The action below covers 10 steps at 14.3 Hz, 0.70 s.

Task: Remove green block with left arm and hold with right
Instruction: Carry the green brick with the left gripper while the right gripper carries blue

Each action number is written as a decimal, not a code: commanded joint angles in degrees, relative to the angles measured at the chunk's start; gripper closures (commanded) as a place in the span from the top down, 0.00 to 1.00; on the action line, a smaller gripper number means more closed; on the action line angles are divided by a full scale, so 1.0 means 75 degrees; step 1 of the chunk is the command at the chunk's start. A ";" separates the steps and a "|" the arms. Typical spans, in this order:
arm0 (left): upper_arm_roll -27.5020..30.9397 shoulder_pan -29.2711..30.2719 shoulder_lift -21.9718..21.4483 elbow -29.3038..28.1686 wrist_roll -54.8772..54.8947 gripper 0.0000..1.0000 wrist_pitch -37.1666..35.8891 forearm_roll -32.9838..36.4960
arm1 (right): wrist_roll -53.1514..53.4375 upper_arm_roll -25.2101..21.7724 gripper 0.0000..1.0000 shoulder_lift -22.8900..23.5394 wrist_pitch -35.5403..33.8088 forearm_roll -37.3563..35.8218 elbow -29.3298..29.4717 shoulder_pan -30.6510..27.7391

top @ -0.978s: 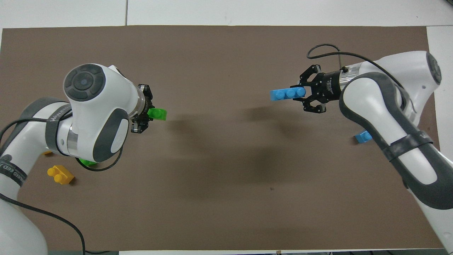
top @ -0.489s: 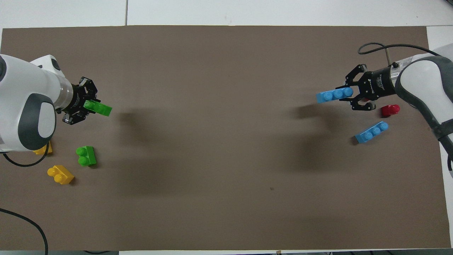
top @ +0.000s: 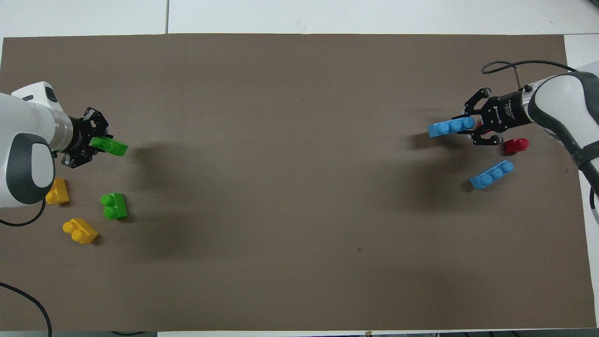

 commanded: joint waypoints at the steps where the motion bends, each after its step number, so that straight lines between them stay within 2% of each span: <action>1: -0.0076 0.0207 0.0302 -0.0038 0.0327 0.00 0.0550 -0.0066 | -0.0073 0.0119 0.00 0.0071 -0.0117 -0.0194 0.0011 -0.0172; 10: -0.0076 0.0406 0.0701 0.0009 0.0877 0.00 0.1009 -0.0066 | -0.0541 0.0119 0.00 -0.0280 0.0234 -0.0171 -0.1044 -0.0500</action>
